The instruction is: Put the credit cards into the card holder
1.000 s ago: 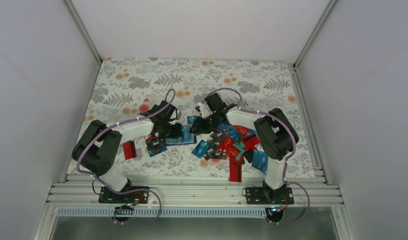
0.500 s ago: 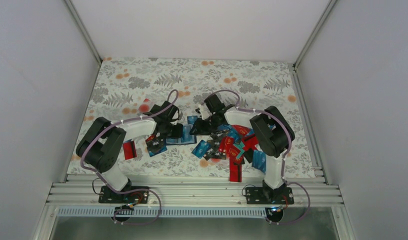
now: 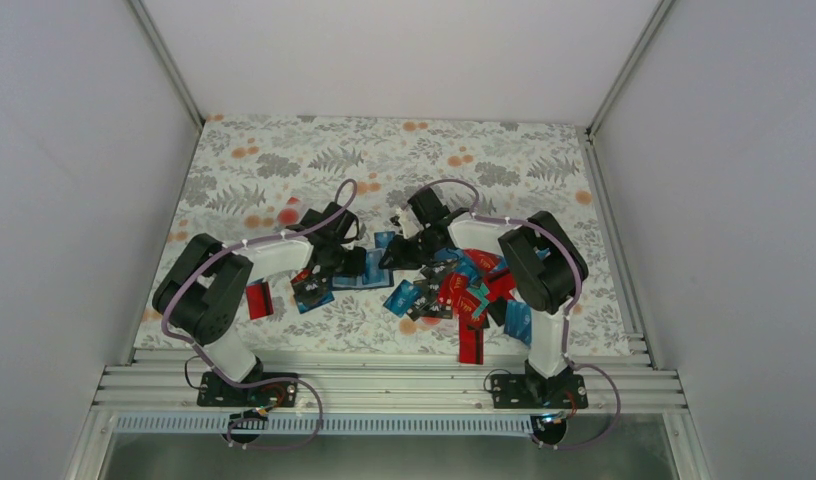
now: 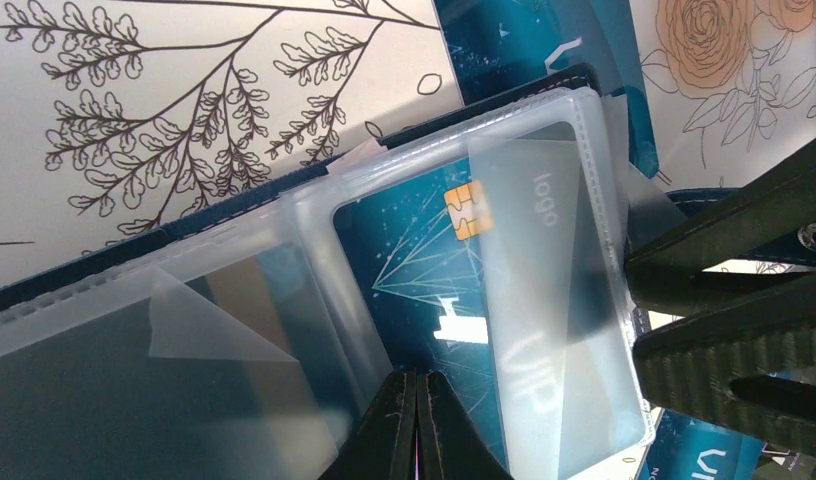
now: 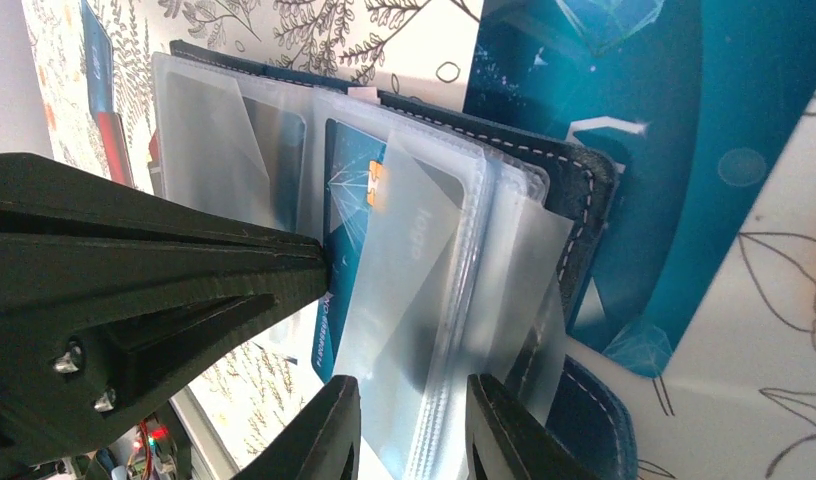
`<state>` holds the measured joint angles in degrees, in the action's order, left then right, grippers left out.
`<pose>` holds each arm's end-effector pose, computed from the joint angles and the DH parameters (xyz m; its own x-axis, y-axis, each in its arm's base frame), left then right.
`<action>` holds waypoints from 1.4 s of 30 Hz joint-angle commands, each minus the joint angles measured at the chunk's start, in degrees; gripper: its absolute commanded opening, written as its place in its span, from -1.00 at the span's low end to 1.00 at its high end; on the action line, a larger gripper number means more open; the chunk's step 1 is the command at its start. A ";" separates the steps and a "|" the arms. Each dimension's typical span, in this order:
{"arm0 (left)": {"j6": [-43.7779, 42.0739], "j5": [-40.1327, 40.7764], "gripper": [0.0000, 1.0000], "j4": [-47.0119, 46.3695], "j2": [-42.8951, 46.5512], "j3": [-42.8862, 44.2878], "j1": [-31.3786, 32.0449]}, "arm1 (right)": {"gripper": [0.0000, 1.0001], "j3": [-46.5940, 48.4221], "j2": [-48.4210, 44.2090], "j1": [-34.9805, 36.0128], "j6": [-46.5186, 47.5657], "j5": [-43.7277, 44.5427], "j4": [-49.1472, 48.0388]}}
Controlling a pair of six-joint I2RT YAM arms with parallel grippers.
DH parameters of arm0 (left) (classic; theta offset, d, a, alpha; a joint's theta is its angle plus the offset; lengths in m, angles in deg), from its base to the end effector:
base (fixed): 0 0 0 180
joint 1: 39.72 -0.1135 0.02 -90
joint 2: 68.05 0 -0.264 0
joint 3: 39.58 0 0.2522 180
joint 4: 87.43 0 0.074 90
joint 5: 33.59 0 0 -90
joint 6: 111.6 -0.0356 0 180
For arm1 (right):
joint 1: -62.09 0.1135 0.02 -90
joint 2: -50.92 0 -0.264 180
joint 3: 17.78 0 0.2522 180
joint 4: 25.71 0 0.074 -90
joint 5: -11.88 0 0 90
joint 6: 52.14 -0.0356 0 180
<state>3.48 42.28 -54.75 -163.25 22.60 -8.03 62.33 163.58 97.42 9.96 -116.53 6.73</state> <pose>0.2507 -0.1650 0.1401 -0.9546 0.1062 -0.2784 0.2101 0.9025 -0.3760 0.2951 0.2363 0.1291 -0.9657 -0.2351 -0.1102 -0.2439 0.6760 0.6954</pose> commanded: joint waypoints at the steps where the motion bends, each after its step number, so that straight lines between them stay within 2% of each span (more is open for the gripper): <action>1: 0.23 1.01 -0.95 0.15 -1.14 -1.23 0.31 | -0.43 1.64 0.60 -0.20 0.29 -0.59 -0.56; 20: 0.95 0.68 -0.95 -0.61 -0.66 -1.75 0.71 | -0.49 2.68 2.91 0.71 0.30 -2.60 -0.83; 42: 2.53 3.52 -0.95 2.17 4.66 -1.36 1.19 | -0.50 6.31 -0.32 2.53 0.69 -4.70 0.50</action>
<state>4.82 44.05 -54.07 -160.82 21.38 -7.07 66.31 165.04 98.87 9.98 -119.66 7.03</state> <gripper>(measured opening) 0.025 0.250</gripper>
